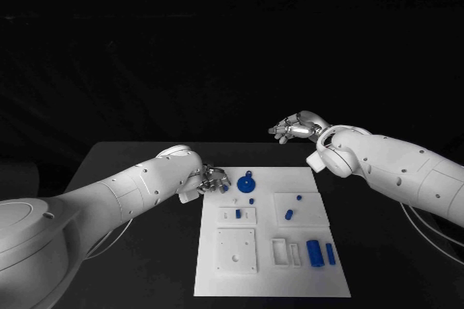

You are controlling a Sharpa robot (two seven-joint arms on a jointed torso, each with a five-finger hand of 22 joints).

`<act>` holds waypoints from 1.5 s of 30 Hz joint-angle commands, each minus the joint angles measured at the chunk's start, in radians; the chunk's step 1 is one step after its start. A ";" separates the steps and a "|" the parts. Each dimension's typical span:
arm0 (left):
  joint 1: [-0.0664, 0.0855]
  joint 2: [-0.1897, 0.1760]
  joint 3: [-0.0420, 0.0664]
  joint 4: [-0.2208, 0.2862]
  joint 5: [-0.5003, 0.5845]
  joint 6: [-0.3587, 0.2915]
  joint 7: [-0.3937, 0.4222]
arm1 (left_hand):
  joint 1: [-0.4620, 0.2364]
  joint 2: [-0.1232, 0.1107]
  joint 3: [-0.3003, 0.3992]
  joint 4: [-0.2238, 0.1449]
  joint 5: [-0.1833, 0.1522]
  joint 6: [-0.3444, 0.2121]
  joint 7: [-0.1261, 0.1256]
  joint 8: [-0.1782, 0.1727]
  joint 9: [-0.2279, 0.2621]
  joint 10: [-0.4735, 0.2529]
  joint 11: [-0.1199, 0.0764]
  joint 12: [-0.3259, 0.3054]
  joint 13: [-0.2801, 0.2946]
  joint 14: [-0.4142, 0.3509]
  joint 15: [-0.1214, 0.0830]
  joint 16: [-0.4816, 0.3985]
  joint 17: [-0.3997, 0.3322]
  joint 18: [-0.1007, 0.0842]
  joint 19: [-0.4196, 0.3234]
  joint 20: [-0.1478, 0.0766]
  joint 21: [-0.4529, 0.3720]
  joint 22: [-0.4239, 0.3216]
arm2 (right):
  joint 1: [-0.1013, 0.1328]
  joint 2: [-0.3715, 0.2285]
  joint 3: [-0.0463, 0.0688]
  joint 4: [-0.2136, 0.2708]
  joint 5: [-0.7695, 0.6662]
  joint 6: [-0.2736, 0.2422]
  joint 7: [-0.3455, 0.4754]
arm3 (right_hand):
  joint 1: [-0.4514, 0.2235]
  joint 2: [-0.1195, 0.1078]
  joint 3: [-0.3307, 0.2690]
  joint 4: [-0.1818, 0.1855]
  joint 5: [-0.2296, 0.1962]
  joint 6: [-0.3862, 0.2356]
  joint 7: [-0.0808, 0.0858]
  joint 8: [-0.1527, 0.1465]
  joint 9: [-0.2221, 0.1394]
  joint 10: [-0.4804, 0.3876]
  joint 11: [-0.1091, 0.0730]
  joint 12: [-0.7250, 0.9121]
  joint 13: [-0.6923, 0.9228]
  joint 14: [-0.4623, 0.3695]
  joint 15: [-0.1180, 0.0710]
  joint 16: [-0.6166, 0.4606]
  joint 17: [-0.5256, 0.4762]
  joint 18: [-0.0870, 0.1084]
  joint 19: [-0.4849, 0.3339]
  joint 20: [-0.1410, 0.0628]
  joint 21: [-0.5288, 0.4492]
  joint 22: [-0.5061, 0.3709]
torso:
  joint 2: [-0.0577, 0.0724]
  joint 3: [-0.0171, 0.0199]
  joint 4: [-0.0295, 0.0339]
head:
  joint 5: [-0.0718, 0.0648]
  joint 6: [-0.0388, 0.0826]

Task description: Assemble the parts on the task board

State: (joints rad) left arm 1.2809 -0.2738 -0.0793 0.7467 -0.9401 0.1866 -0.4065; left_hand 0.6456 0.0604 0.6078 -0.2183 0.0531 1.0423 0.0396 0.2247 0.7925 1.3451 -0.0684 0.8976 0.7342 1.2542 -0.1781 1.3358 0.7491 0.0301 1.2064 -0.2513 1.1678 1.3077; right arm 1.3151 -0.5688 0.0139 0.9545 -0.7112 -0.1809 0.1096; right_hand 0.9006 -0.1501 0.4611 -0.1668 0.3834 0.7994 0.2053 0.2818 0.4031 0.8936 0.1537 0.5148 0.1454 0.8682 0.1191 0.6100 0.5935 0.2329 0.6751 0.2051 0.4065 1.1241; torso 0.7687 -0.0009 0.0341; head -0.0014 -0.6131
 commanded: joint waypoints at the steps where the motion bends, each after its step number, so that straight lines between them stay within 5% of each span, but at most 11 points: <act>1: -0.001 -0.001 0.000 0.002 0.012 0.015 0.010 | 0.025 0.015 0.008 -0.014 -0.004 0.002 0.006 0.005 -0.002 0.007 -0.001 -0.002 0.002 0.008 0.001 -0.008 0.003 0.151 -0.007 -0.014 0.004 0.007 | 0.000 -0.001 0.000 0.002 -0.008 0.016 0.005 | 0.000 0.011 -0.004 -0.003 0.004 -0.004 0.005 0.004 -0.002 -0.004 0.002 0.004 -0.001 -0.007 -0.001 0.007 -0.001 0.014 0.001 0.010 -0.005 0.001 | -0.001 0.0003 0.0003 | -0.001 -0.001; 12: -0.001 -0.002 0.000 0.006 0.049 0.032 0.024 | 0.075 0.090 0.030 -0.055 0.000 0.001 0.009 0.003 -0.009 0.009 0.002 -0.006 0.005 0.013 0.004 -0.018 0.015 0.143 -0.013 -0.007 0.009 0.008 | 0.000 0.001 0.000 0.000 -0.008 0.018 0.005 | 0.000 0.011 -0.004 -0.003 0.004 -0.004 0.005 0.004 -0.002 -0.004 0.002 0.005 -0.002 -0.007 -0.001 0.007 -0.001 0.014 0.001 0.010 -0.006 0.001 | 0.000 0.0003 0.0010 | 0.000 0.000; 21: 0.000 -0.009 0.000 0.009 0.052 0.022 0.025 | 0.086 0.109 0.038 -0.064 0.007 -0.001 0.010 0.001 -0.015 0.009 0.004 -0.008 0.007 0.015 0.006 -0.022 0.022 0.140 -0.017 -0.005 0.011 0.008 | 0.000 0.000 0.000 0.000 -0.008 0.018 0.005 | 0.000 0.011 -0.004 -0.003 0.005 -0.004 0.005 0.004 -0.002 -0.004 0.002 0.005 -0.002 -0.007 -0.001 0.007 -0.001 0.014 0.001 0.010 -0.006 0.002 | 0.000 0.0001 0.0008 | 0.001 -0.001; 29: 0.000 -0.023 0.001 0.023 0.088 0.009 0.026 | 0.089 0.113 0.044 -0.067 0.051 0.010 0.010 0.005 -0.019 0.013 0.004 -0.009 0.008 0.018 0.006 -0.027 0.032 0.136 -0.019 -0.002 0.015 0.009 | 0.000 -0.001 0.000 -0.001 -0.008 0.018 0.004 | 0.000 0.011 -0.004 -0.003 0.005 -0.004 0.005 0.004 -0.002 -0.004 0.002 0.005 -0.003 -0.007 -0.001 0.007 -0.001 0.015 0.001 0.010 -0.006 0.002 | -0.001 -0.0004 0.0019 | 0.000 -0.002; 40: 0.013 -0.076 0.000 0.103 0.110 -0.049 0.037 | 0.093 0.090 0.054 -0.071 0.239 0.063 -0.002 0.024 -0.030 0.031 -0.006 -0.016 0.008 0.026 0.001 -0.028 0.061 0.122 -0.036 0.008 0.024 0.011 | 0.000 -0.009 0.000 -0.004 -0.008 0.016 0.003 | -0.001 0.011 -0.004 -0.003 0.005 -0.004 0.005 0.005 -0.002 -0.004 0.001 0.006 -0.003 -0.007 -0.001 0.007 -0.001 0.015 0.001 0.011 -0.006 0.002 | -0.003 0.0000 0.0052 | 0.002 0.002; 45: 0.025 -0.122 -0.001 0.176 0.108 -0.090 0.040 | 0.094 0.075 0.053 -0.072 0.314 0.091 -0.011 0.036 -0.031 0.044 -0.014 -0.016 0.009 0.029 -0.003 -0.022 0.076 0.121 -0.040 0.009 0.030 0.013 | 0.000 -0.016 0.000 -0.003 -0.008 0.015 0.002 | -0.001 0.011 -0.004 -0.002 0.005 -0.003 0.005 0.005 -0.003 -0.004 0.001 0.006 -0.004 -0.007 -0.001 0.007 -0.002 0.015 0.001 0.011 -0.006 0.002 | -0.004 0.0003 0.0068 | 0.003 0.003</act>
State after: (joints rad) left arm 1.3034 -0.3920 -0.0806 0.9086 -0.8445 0.1502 -0.3848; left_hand 0.7294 0.1317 0.6472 -0.2822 0.2398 1.1179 0.0202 0.2569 0.7601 1.3840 -0.0846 0.8829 0.7429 1.2725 -0.1676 1.3126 0.8252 0.0178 1.1765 -0.2338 1.1963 1.3080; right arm 1.3151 -0.5833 0.0138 0.9510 -0.7124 -0.1777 0.1081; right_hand 0.9006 -0.1501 0.4611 -0.1668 0.3835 0.7994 0.2054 0.2815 0.4015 0.8936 0.1537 0.5148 0.1427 0.8682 0.1191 0.6137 0.5929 0.2327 0.6788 0.2088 0.4064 1.1247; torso 0.7655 -0.0008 0.0393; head 0.0010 -0.6100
